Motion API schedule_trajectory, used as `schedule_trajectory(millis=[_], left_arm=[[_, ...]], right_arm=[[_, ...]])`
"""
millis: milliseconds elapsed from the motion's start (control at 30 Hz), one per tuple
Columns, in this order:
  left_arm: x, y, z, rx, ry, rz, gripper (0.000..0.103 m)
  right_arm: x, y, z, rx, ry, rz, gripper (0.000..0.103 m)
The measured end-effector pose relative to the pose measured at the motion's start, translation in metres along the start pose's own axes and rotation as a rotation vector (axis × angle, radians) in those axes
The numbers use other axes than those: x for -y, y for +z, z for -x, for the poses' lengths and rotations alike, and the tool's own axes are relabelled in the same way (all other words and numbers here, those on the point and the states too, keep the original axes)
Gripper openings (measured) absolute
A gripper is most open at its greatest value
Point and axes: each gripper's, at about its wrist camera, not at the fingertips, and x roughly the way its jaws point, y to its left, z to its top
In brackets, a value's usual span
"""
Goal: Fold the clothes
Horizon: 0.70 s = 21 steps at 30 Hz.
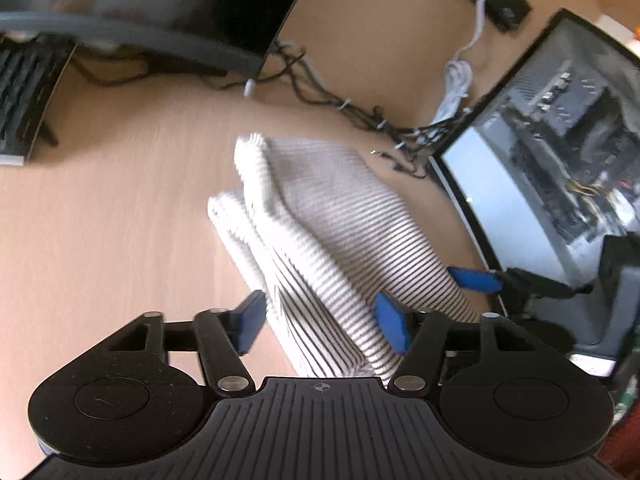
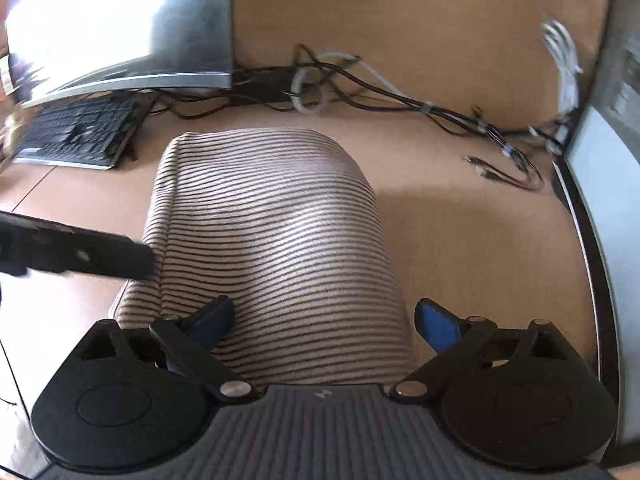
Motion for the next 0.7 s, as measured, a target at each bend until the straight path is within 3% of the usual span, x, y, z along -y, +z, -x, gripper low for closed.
schedule_trajectory(millis=[233, 333, 533, 700], left_arm=[[0.015, -0.023, -0.006, 0.002, 0.071, 0.089, 0.057], [0.024, -0.028, -0.007, 0.017, 0.108, 0.128, 0.056], [0.035, -0.039, -0.008, 0.017, 0.148, 0.142, 0.055], [0.039, -0.038, 0.005, 0.041, 0.16, 0.157, 0.057]], right_arm=[[0.037, 0.027, 0.012, 0.068, 0.212, -0.017, 0.096], [0.054, 0.039, -0.007, 0.03, 0.309, -0.088, 0.096], [0.065, 0.033, -0.045, -0.076, 0.401, -0.151, 0.096], [0.067, 0.027, -0.047, -0.077, 0.432, -0.142, 0.094]])
